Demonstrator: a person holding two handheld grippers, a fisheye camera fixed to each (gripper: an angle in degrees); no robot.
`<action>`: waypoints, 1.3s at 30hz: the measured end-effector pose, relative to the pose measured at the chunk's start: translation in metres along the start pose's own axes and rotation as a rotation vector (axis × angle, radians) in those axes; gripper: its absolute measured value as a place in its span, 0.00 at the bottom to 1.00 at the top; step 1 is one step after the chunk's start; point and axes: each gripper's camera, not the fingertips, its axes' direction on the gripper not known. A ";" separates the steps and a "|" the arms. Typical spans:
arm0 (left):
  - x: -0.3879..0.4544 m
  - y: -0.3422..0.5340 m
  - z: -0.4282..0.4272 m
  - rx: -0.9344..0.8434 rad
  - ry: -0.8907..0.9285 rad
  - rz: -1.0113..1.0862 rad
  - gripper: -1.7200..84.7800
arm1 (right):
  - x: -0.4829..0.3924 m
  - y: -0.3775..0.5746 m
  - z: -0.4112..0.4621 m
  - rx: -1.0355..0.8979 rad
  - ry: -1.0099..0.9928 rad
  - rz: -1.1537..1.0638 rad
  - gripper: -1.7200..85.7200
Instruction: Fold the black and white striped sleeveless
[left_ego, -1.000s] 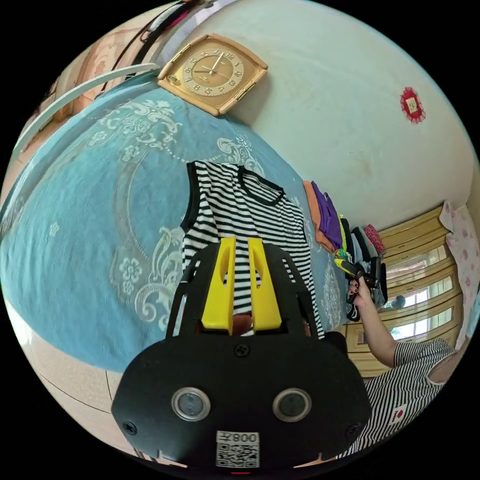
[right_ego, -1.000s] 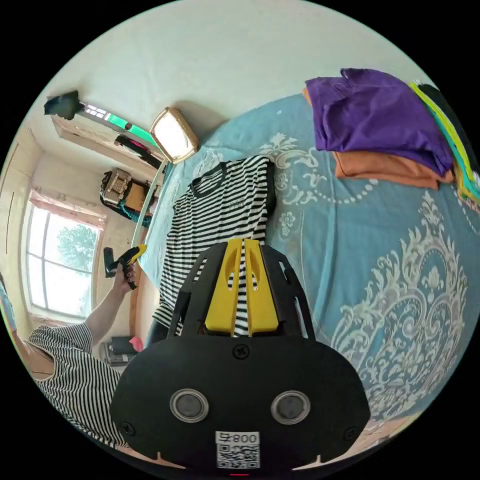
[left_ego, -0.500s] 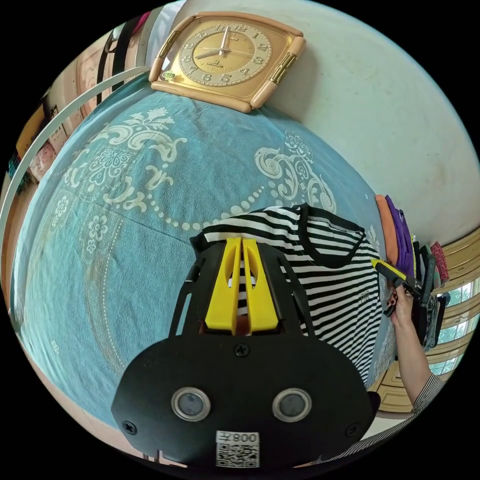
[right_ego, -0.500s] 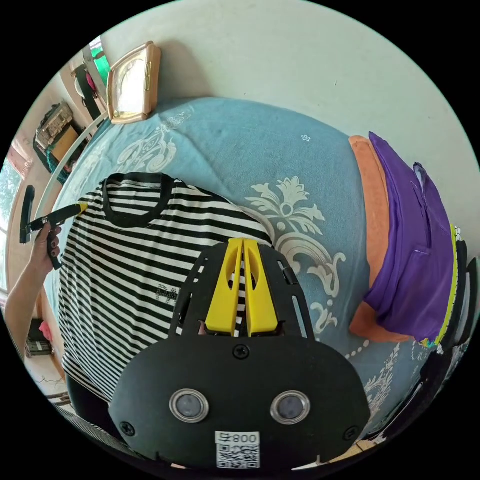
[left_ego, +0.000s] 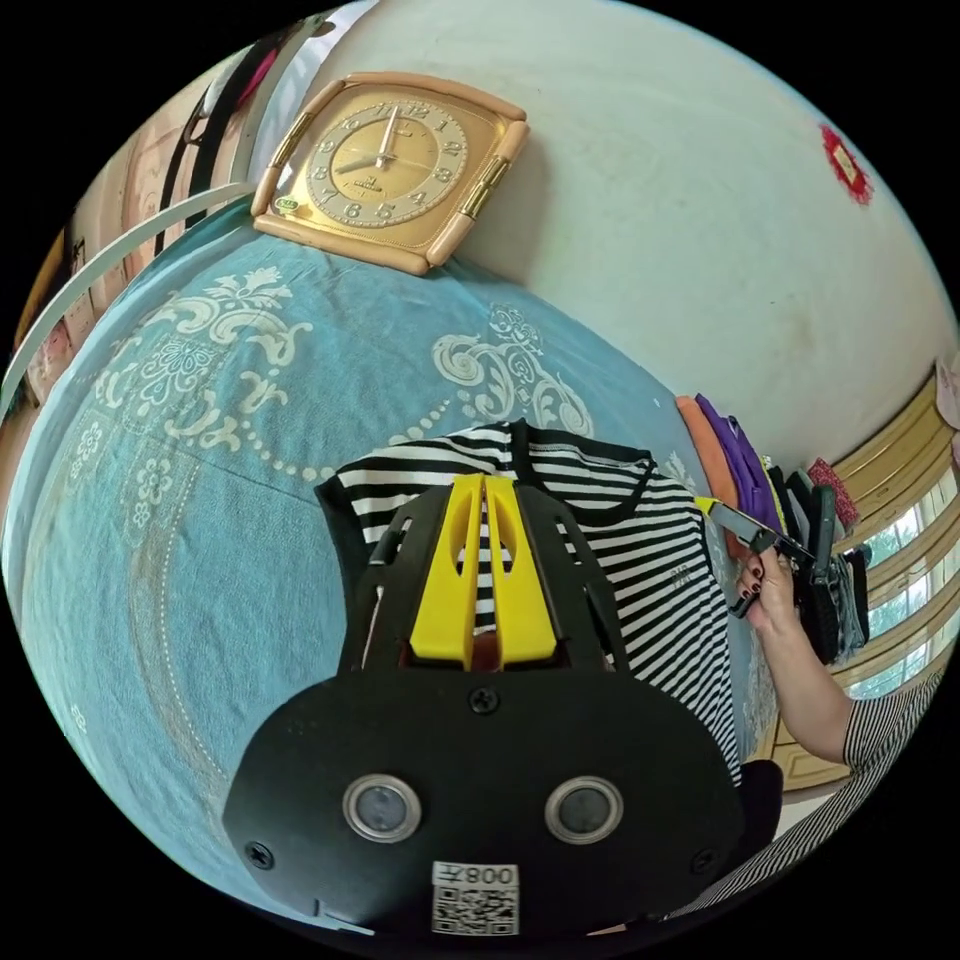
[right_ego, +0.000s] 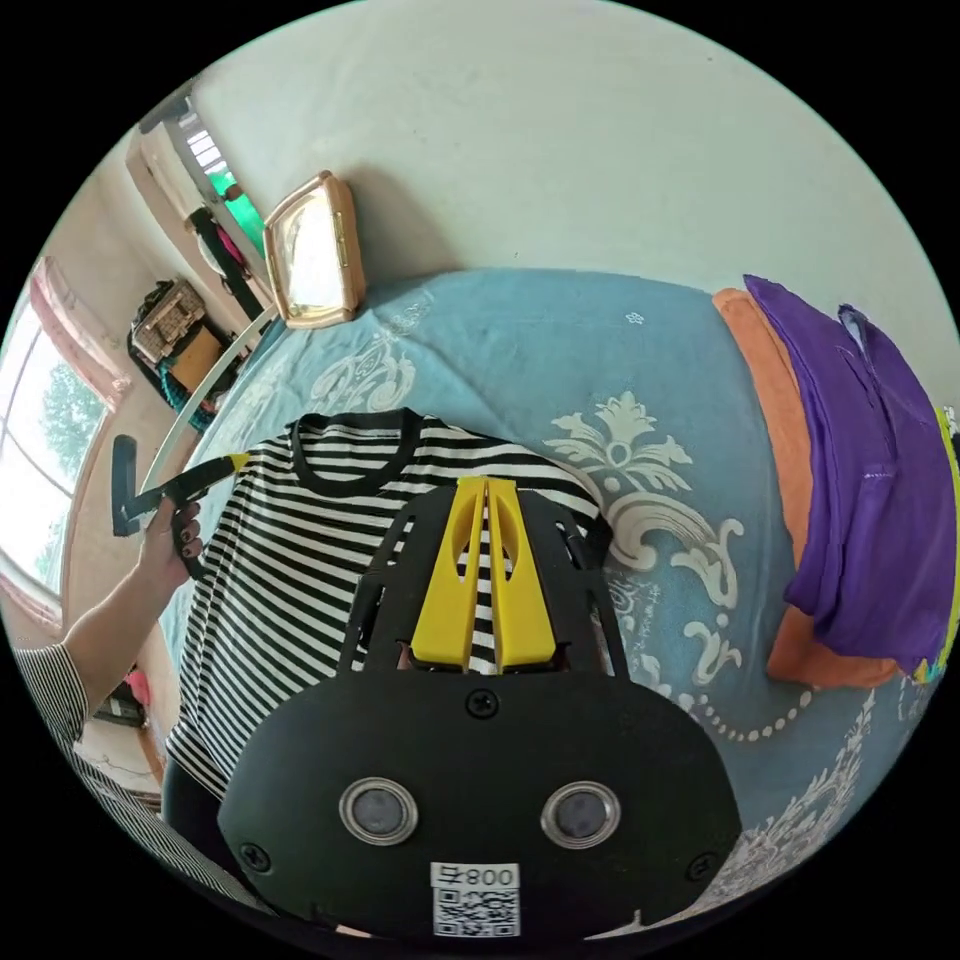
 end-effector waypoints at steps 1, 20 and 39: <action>0.003 -0.007 0.010 -0.027 -0.033 0.003 0.02 | -0.010 -0.008 0.011 -0.020 0.003 -0.026 0.02; -0.013 0.000 0.004 -0.001 -0.031 0.001 0.02 | -0.001 -0.016 0.022 -0.050 0.037 -0.102 0.02; -0.068 0.075 -0.066 0.027 -0.132 -0.153 0.02 | 0.082 0.002 -0.008 -0.111 0.063 0.108 0.02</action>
